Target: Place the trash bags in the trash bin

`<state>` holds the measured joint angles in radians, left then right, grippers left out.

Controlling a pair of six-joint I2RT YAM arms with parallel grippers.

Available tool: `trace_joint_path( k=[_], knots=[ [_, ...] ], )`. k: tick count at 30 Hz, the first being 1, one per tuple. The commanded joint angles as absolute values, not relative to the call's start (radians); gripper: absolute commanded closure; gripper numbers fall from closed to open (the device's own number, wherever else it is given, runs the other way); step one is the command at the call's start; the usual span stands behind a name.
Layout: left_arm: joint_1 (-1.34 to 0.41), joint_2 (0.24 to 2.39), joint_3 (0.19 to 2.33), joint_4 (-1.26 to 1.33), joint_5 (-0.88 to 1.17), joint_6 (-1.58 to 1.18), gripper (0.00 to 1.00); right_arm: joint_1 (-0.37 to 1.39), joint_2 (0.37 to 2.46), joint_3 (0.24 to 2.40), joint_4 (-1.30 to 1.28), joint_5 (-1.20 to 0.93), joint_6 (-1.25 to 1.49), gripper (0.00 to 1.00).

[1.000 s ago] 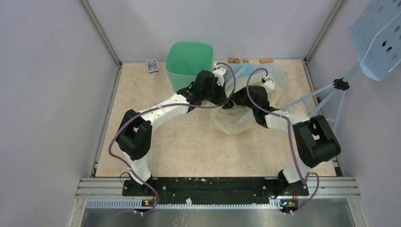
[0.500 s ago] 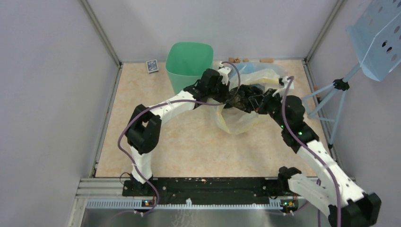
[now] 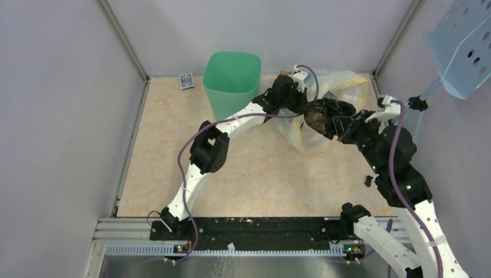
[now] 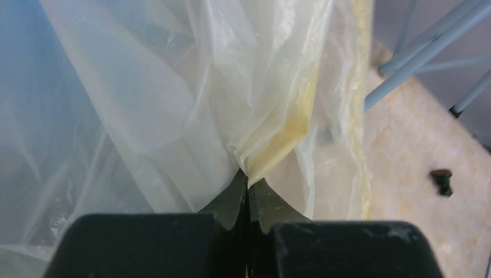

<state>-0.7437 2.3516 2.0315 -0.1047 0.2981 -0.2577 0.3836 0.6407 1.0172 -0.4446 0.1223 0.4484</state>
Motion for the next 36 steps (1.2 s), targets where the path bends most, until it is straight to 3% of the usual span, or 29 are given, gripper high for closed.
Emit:
trace_joint_path(
  k=[1,4,9,17,20,25,26,27,29,32,36],
  knots=[
    [-0.725,2.409,2.215,0.018,0.376,-0.336,0.95,0.381,0.609,1.039,-0.547,0.044,0.426,1.00],
    [-0.715,2.394,2.211,0.081,0.411,-0.377,0.85,0.381,0.583,0.994,-0.538,-0.070,0.432,1.00],
    [-0.714,2.289,2.178,0.025,0.453,-0.333,0.51,0.380,0.576,0.868,-0.462,-0.310,0.434,1.00],
    [-0.715,1.933,1.899,-0.052,0.476,-0.308,0.17,0.390,0.618,0.625,-0.185,-0.531,0.540,1.00],
    [-0.715,1.809,1.823,-0.138,0.432,-0.287,0.08,0.442,0.676,0.576,-0.079,-0.509,0.571,1.00],
    [-0.714,1.587,1.629,-0.285,0.340,-0.250,0.03,0.632,0.788,0.612,-0.023,-0.349,0.542,1.00],
    [-0.713,1.515,1.575,-0.294,0.322,-0.250,0.02,0.666,0.805,0.619,-0.018,-0.314,0.532,0.98],
    [-0.713,1.464,1.511,-0.300,0.304,-0.254,0.01,0.697,0.827,0.624,-0.015,-0.287,0.524,0.87],
    [-0.713,1.343,1.356,-0.300,0.257,-0.277,0.01,0.739,0.858,0.620,-0.014,-0.246,0.509,0.54],
    [-0.711,1.156,1.165,-0.329,0.064,-0.417,0.01,0.772,0.884,0.607,-0.043,-0.226,0.496,0.26],
    [-0.710,0.869,0.873,-0.275,-0.025,-0.549,0.01,0.776,0.840,0.581,-0.116,-0.162,0.508,0.24]
  ],
)
